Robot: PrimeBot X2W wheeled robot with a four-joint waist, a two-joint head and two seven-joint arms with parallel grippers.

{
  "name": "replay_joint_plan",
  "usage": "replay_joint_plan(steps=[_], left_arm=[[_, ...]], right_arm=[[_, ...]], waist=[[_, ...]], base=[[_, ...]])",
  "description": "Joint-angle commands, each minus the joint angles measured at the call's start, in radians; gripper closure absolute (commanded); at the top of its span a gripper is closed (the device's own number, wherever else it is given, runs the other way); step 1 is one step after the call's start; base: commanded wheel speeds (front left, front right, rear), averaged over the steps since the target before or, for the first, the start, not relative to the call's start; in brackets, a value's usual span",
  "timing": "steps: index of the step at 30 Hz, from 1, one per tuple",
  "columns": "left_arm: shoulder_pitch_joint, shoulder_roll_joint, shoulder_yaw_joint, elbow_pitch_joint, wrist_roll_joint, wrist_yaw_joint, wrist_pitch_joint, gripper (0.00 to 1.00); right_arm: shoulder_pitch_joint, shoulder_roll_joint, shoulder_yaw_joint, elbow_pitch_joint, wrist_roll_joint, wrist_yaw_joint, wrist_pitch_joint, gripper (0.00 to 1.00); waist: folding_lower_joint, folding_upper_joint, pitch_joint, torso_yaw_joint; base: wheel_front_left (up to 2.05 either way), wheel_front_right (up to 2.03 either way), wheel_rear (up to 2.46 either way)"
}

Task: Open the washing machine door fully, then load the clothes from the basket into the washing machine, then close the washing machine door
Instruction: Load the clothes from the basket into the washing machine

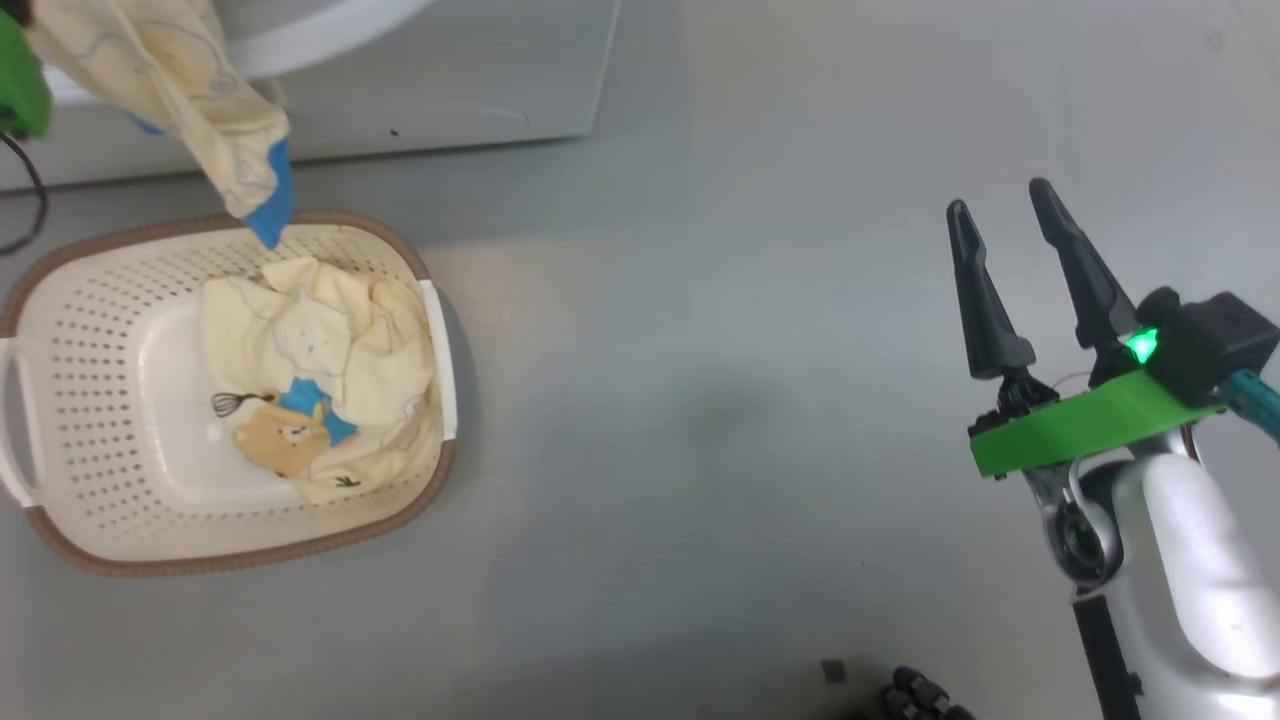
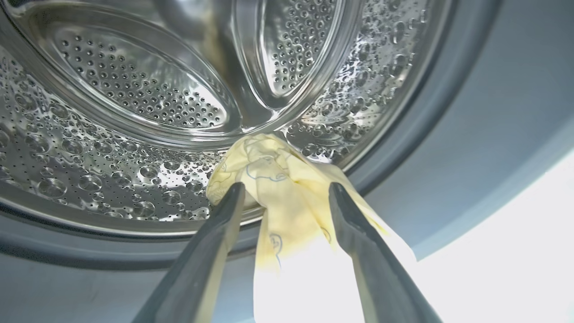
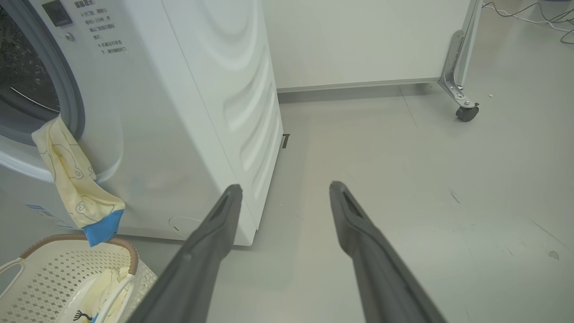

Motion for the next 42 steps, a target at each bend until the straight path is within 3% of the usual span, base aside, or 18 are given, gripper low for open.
replay_joint_plan(steps=[1, 6, 11, 16, 24, 32, 42], left_arm=[[0.001, 0.043, 0.011, -0.027, 0.001, 0.001, -0.014, 0.0], [0.145, 0.034, 0.006, -0.094, 0.007, 0.007, -0.019, 0.0], [0.317, 0.039, 0.067, -0.234, -0.002, 0.048, -0.02, 0.0], [0.501, 0.035, 0.136, -0.4, -0.014, 0.107, -0.02, 0.0], [0.792, 0.048, 0.2, -0.595, -0.025, 0.209, -0.02, 0.0], [1.034, 0.024, 0.291, -0.761, -0.005, 0.314, -0.02, 0.0], [1.186, -0.055, 0.393, -0.846, 0.061, 0.337, -0.02, 0.0]], right_arm=[[0.04, 0.001, 0.006, -0.018, -0.011, 0.003, -0.006, 0.0], [0.094, 0.001, -0.022, 0.001, -0.032, 0.003, -0.006, 0.0], [0.143, -0.004, -0.049, 0.001, -0.033, 0.003, -0.006, 0.0], [0.202, -0.015, -0.084, 0.001, -0.028, 0.003, -0.006, 0.0], [0.263, -0.024, -0.059, -0.007, -0.011, 0.003, -0.006, 0.0], [0.302, -0.018, -0.043, -0.027, 0.031, 0.003, -0.006, 0.0], [0.319, -0.014, -0.043, -0.042, 0.04, 0.003, -0.006, 0.0]], waist=[[0.0001, -0.0001, -0.1, 0.06], [0.0001, -0.0001, -0.223, 0.11], [0.0001, -0.0001, -0.325, 0.155], [0.0001, -0.0001, -0.424, 0.197], [0.0001, -0.0001, -0.558, 0.214], [0.0001, -0.0001, -0.623, 0.198], [0.0001, -0.0001, -0.635, 0.184]], base=[[0.0, 0.0, 0.0], [0.0, 0.0, 0.0], [0.0, 0.0, 0.0], [0.0, 0.0, 0.0], [0.0, 0.0, 0.0], [0.0, 0.0, 0.0], [0.0, 0.0, 0.0]])
